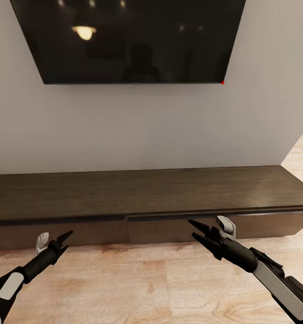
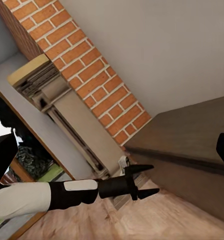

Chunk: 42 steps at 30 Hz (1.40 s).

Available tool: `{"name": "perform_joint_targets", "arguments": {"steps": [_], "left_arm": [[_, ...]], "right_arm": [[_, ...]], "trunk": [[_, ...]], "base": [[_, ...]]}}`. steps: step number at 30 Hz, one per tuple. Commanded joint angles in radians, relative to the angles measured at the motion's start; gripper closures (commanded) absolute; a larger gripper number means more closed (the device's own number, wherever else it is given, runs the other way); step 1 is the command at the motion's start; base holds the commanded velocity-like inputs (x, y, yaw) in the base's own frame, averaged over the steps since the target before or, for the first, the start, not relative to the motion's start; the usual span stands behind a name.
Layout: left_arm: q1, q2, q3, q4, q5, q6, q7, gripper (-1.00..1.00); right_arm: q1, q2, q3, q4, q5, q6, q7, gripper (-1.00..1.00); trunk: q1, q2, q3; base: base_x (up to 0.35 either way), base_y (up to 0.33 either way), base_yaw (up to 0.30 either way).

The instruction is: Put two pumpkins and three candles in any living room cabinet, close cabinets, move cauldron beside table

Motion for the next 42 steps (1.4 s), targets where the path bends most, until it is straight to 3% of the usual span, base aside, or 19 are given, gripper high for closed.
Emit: {"name": "perform_joint_targets", "arguments": {"steps": [1,42], "left_arm": [[-0.001,0.000,0.002,0.003,0.005,0.004,-0.006,-1.00],[-0.001,-0.005,0.005,0.008,0.004,-0.006,-0.013,-1.00]], "right_arm": [[-0.001,-0.001,0.002,0.000,-0.011,0.011,0.003,-1.00],[-0.001,-0.001,0.002,0.000,-0.003,0.010,0.005,-1.00]], "trunk": [[0.000,0.000,-0.001],[0.000,0.000,-0.001]], "base": [[0.000,0.000,0.000],[0.079,0.006,0.000]]}}
